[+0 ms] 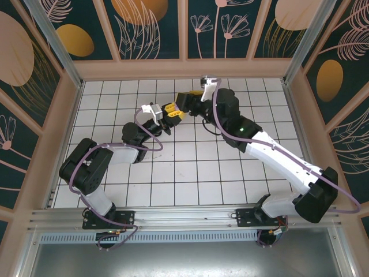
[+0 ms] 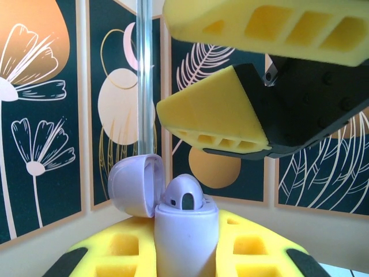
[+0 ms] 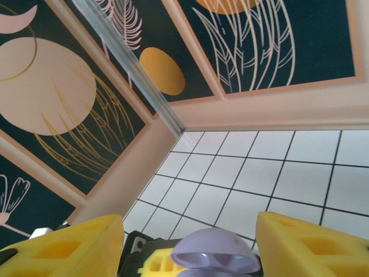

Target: Insert the wireless bluetooth earbuds into the charging case

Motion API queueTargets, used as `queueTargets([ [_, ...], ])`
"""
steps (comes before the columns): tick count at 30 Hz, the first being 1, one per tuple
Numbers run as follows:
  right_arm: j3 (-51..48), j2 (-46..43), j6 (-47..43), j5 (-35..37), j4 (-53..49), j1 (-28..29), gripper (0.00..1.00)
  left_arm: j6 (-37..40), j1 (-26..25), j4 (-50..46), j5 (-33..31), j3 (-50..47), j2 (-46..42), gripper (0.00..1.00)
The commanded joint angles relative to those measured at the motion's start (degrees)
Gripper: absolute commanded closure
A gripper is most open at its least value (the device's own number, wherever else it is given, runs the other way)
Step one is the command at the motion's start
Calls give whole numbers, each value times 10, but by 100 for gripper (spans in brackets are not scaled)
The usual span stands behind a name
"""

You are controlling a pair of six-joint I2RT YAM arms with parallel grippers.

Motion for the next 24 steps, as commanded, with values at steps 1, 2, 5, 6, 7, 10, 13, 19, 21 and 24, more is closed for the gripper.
queueTargets([
  [1, 10, -24, 12, -5, -27, -31, 37, -7, -3, 104, 0, 9, 1, 100],
  [2, 10, -23, 16, -20, -35, -38, 37, -5, -3, 102, 3, 7, 1, 100],
  [5, 23, -15, 22, -36, -74, -61, 37, -2, -4, 98, 8, -1, 1, 100],
  [6, 34, -7, 22, -48, -92, -72, 37, -1, -3, 95, 12, -5, 1, 100],
  [7, 47, 3, 24, -54, -114, -81, 37, 1, -4, 92, 16, -8, 1, 100],
  [10, 89, 33, 8, -76, -174, -97, 37, 4, -4, 83, 25, -17, 16, 100],
  [13, 129, 70, -6, -101, -224, -109, 39, 6, -5, 79, 31, -28, 21, 100],
  [19, 201, 152, -27, -149, -290, -124, 52, 11, -9, 70, 46, -38, 30, 100],
  [21, 222, 175, -34, -159, -304, -125, 67, 10, -10, 68, 50, -39, 31, 100],
  [24, 249, 207, -44, -183, -321, -125, 84, 10, -11, 65, 55, -36, 33, 100],
])
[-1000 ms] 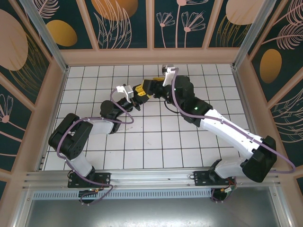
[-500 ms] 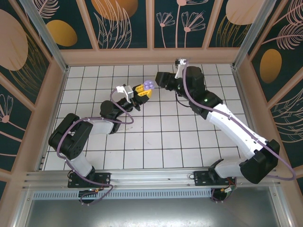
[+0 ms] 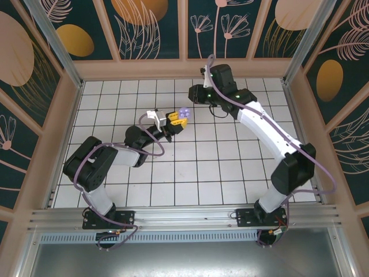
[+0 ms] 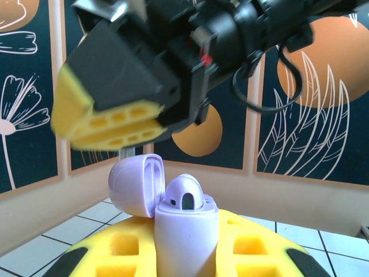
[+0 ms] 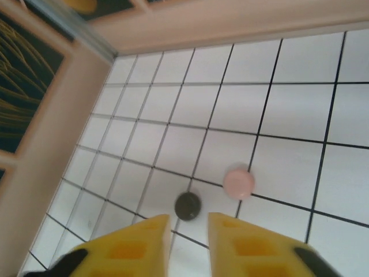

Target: Insert the wireless bluetooth earbuds into the charging case

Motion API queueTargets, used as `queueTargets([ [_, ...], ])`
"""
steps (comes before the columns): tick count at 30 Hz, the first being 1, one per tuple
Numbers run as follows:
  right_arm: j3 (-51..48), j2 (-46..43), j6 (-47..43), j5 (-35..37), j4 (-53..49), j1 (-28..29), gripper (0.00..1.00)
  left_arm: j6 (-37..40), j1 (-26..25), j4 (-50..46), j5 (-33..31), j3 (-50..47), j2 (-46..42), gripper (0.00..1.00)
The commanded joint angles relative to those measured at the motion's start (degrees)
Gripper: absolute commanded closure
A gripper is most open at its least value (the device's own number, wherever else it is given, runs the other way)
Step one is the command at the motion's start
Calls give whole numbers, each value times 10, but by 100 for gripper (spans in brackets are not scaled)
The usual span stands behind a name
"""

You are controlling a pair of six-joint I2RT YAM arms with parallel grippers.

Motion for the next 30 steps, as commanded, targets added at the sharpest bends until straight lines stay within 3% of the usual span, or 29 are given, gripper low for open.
queueTargets([
  [1, 42, 26, -17, -47, -47, -2, 88, 8, -4, 59, 19, 0, 8, 100],
  [20, -35, -35, -37, -68, -78, 50, 98, 2, -3, 69, 10, 26, 29, 100],
  [25, -57, -87, -24, -55, -74, 41, 99, -1, -3, 73, 1, 28, 30, 100],
  [30, -92, -149, 19, 9, -44, 10, 97, -15, -3, 79, -8, 29, 33, 100],
])
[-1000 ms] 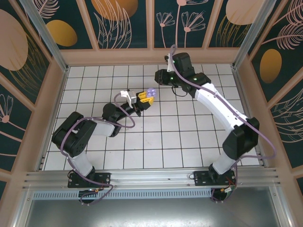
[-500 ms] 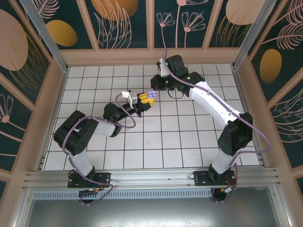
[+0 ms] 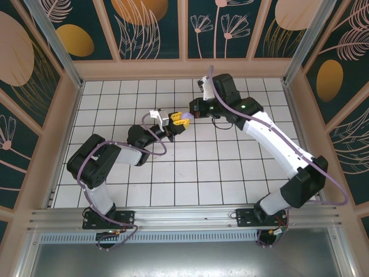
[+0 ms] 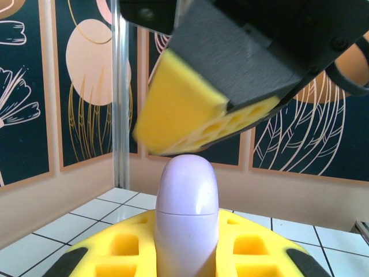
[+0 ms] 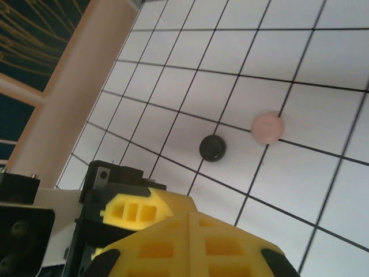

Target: Insert the wireless bluetooth earbuds into the charging case

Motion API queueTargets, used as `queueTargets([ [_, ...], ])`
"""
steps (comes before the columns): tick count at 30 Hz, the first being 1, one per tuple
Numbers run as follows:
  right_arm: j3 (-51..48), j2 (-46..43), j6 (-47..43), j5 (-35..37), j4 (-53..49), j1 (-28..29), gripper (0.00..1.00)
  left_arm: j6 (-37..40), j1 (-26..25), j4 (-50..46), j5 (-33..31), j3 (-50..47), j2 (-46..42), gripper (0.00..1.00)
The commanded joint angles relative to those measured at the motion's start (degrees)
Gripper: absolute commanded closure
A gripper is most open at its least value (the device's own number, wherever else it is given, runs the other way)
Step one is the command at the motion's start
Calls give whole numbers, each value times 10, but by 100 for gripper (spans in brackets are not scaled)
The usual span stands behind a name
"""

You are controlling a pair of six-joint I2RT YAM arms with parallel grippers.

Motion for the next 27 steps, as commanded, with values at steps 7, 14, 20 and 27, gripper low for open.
queueTargets([
  [7, -135, -123, 86, 98, 69, -78, 89, -40, 1, -11, -55, 14, -9, 100],
  [14, -243, -147, 107, 123, 113, -89, 89, -166, 0, -186, -82, 61, -9, 100],
  [20, -298, -151, 120, 135, 145, -91, 88, -249, -9, -345, -87, 135, 27, 100],
  [27, -332, -152, 121, 146, 161, -96, 88, -283, -23, -496, -168, 207, 61, 100],
])
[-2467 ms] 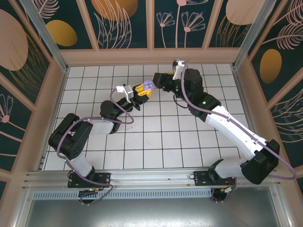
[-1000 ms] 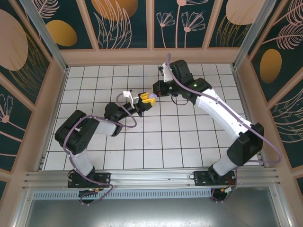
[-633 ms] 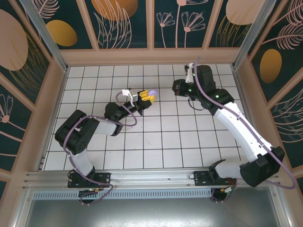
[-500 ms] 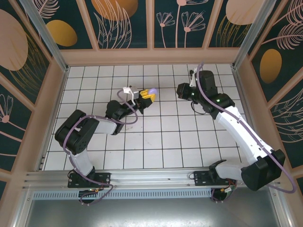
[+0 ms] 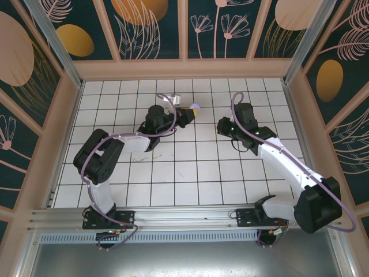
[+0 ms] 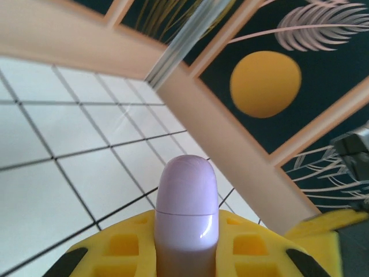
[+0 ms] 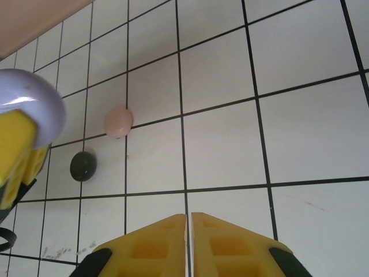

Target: Insert the wireless bluetooth earbuds into the charging case

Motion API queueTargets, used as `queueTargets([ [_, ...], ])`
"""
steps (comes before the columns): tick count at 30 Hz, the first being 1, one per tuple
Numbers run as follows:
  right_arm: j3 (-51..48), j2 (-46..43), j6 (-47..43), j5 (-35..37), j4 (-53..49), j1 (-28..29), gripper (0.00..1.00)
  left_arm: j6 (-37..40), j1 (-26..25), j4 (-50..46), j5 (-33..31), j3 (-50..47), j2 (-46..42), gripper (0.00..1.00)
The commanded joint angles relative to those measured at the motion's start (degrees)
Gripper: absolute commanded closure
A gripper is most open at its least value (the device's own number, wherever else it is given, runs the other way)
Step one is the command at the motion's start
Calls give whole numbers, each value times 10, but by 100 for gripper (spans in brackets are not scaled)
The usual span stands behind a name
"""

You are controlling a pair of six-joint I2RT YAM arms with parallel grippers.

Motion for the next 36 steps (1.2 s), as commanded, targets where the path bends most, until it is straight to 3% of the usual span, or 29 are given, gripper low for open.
queueTargets([
  [1, -14, -19, 6, 17, 30, -7, 88, -50, -3, -101, -56, 37, 22, 100],
  [11, -31, -38, 1, 22, 39, -20, 87, -124, -7, -230, -90, 130, 110, 100],
  [17, -28, -42, 0, 19, 42, -22, 86, -116, -23, -316, -119, 179, 141, 100],
  [24, -22, -43, 1, 20, 42, -24, 82, -113, -33, -352, -136, 187, 159, 88],
  [32, -7, -41, 3, 20, 39, -24, 63, -94, -34, -372, -146, 180, 166, 74],
  [36, 3, -40, 4, 20, 38, -24, 48, -80, -34, -387, -153, 175, 162, 63],
])
